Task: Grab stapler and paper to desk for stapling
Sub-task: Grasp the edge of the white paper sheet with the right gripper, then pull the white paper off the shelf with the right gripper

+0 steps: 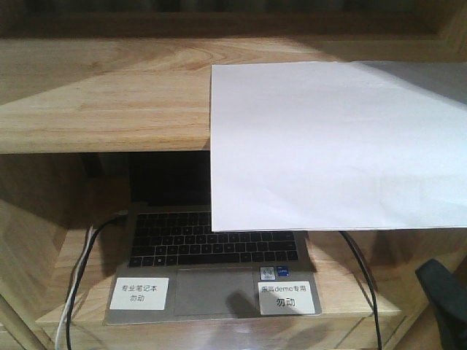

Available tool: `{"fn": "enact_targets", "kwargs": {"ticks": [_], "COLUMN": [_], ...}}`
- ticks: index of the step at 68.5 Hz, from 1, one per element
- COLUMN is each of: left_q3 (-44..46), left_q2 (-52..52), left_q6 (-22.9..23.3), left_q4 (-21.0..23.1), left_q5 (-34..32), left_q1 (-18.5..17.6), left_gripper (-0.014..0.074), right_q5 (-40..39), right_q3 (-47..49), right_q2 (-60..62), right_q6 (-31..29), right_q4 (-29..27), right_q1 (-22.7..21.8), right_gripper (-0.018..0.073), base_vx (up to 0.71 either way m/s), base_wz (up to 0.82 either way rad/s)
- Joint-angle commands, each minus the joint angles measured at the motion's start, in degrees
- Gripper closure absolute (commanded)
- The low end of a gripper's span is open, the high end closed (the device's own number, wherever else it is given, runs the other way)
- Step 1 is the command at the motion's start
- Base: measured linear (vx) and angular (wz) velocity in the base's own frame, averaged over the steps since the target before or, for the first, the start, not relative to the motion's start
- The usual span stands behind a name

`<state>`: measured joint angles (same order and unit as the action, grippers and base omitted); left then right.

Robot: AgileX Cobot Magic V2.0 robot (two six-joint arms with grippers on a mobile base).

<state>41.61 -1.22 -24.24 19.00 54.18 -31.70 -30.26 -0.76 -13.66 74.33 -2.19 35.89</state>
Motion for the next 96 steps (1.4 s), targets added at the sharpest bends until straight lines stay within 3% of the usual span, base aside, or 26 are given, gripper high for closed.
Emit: {"fn": "enact_targets", "kwargs": {"ticks": [1, 16, 36, 69, 96], "left_q3": [1.4, 1.4, 1.4, 1.4, 1.4], "left_q2": [1.3, 1.3, 1.3, 1.3, 1.3], "left_q6": [0.3, 0.3, 0.3, 0.3, 0.3], "left_q4": [1.5, 1.5, 1.5, 1.5, 1.5], "left_q5": [-6.6, -6.6, -6.6, -6.6, -6.6], "left_q1": [-0.3, -0.3, -0.3, -0.3, -0.3], "left_gripper": [0.0603, 0.0603, 0.0603, 0.0603, 0.0603], "right_q5": [-9.6, -25.9, -41.8, -45.9, -45.9], "right_q3": [1.6, 1.6, 2.9, 13.3, 14.5], "right_q2": [-5.2, -16.5, -30.6, -40.2, -41.2], "right_q6": [-2.4, -4.4, -3.5, -4.1, -5.3], "right_q4": [-0.9, -3.0, -3.1, -0.5, -4.6], "right_q1": [0.0, 0.0, 0.1, 0.1, 0.1], "right_gripper": [-0.0035, -0.0035, -0.0035, -0.0035, 0.0011], "base_vx": [0.0, 0.0, 0.0, 0.0, 0.0], "base_wz": [0.0, 0.0, 0.0, 0.0, 0.0]}}
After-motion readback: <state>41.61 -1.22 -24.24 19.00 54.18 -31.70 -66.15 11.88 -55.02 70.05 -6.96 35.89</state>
